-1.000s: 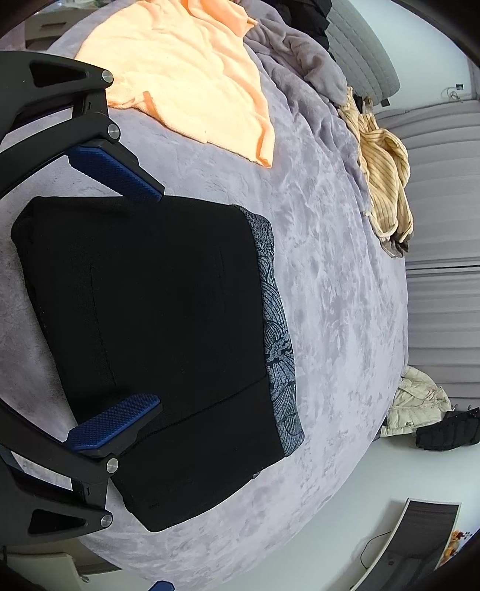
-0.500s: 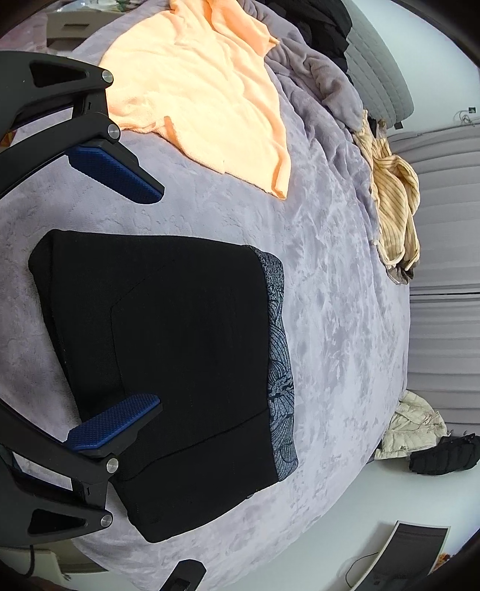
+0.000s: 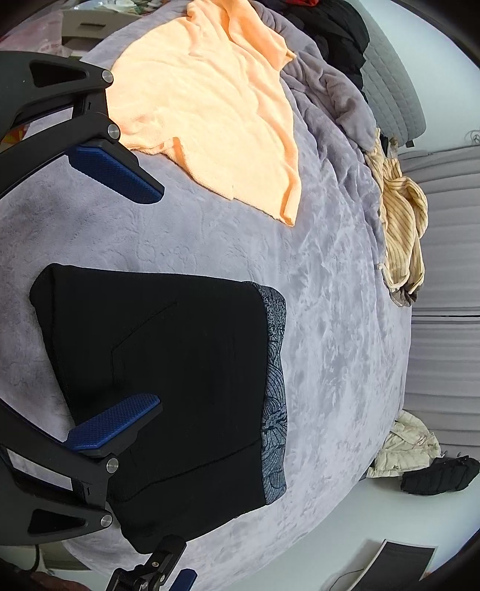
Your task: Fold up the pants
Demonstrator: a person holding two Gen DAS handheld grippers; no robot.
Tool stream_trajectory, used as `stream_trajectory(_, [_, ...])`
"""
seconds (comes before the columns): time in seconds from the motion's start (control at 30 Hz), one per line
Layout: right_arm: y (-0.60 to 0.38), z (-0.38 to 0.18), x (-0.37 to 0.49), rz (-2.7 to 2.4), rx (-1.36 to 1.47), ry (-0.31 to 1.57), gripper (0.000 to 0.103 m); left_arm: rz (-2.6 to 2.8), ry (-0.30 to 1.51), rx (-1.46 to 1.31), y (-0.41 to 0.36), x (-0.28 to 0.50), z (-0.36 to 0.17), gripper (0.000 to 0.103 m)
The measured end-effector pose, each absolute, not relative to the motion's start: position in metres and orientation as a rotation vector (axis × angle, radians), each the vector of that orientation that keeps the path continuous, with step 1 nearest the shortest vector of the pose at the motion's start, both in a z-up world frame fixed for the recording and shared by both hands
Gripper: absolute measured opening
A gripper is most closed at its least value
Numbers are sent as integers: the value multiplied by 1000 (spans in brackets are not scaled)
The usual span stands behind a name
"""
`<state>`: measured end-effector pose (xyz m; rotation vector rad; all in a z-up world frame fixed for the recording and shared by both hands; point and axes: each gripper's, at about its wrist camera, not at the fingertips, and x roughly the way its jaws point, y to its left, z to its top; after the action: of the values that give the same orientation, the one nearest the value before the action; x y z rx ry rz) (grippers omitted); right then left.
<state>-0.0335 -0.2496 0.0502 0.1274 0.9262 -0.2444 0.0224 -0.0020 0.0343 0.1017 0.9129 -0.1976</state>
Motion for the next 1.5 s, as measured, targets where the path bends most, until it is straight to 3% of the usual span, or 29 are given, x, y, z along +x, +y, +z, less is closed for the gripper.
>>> stream_trajectory(1.5, [-241, 56, -36, -272, 69, 939, 101, -218, 954, 130, -30, 17, 33, 103])
